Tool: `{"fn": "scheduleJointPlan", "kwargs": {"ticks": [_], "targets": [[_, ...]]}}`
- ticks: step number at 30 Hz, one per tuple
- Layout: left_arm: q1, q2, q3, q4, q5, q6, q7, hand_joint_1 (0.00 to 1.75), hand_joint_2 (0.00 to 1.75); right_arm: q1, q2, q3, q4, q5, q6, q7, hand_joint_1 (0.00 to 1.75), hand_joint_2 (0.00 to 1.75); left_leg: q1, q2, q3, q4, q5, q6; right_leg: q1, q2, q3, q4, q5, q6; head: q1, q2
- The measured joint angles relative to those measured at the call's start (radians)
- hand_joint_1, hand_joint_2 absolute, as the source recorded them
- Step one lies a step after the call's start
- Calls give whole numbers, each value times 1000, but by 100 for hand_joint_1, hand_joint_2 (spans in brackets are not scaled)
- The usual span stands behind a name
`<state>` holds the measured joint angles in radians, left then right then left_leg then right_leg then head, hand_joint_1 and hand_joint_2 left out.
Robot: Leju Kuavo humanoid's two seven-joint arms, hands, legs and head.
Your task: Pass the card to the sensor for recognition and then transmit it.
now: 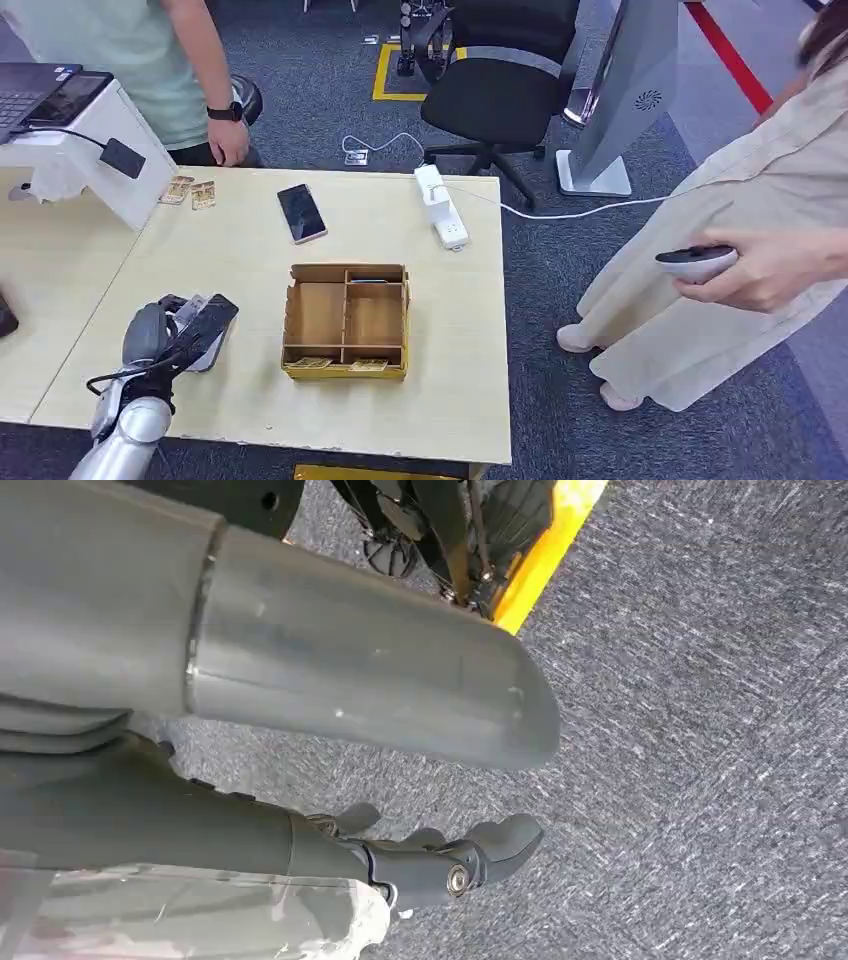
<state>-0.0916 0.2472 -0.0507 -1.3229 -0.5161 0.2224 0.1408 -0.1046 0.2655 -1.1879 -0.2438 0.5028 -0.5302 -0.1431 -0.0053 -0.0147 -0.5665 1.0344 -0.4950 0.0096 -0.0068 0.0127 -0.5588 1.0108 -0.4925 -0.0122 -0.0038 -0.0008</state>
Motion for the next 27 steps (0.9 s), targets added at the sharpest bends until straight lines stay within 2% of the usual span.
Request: {"fn": "scheduleJointPlan", "kwargs": {"ticks": [8, 11, 18, 23, 27], "targets": [[-22, 0, 1, 19, -33, 36, -1, 175, 175, 0, 0, 2, 0, 3, 1, 4, 0, 0, 0, 0, 0, 0, 0, 0, 0, 0, 0, 0, 0, 0, 0, 0], [-32, 0, 2, 27, -78, 48, 24, 175, 175, 0, 0, 3, 0, 3, 3, 4, 0, 0, 0, 0, 0, 0, 0, 0, 0, 0, 0, 0, 0, 0, 0, 0], [-36, 0, 2, 48, -114, 47, 38, 175, 175, 0, 0, 9, 0, 3, 11, 5, 0, 0, 0, 0, 0, 0, 0, 0, 0, 0, 0, 0, 0, 0, 0, 0], [-43, 1, 3, 70, -166, 39, 79, 175, 175, 0, 0, 11, 0, 4, 14, 6, 0, 0, 0, 0, 0, 0, 0, 0, 0, 0, 0, 0, 0, 0, 0, 0], [-44, 2, 11, 85, -173, 35, 85, 175, 175, 0, 0, 11, -1, 4, 14, 6, 0, 0, 0, 0, 0, 0, 0, 0, 0, 0, 0, 0, 0, 0, 0, 0]]}}
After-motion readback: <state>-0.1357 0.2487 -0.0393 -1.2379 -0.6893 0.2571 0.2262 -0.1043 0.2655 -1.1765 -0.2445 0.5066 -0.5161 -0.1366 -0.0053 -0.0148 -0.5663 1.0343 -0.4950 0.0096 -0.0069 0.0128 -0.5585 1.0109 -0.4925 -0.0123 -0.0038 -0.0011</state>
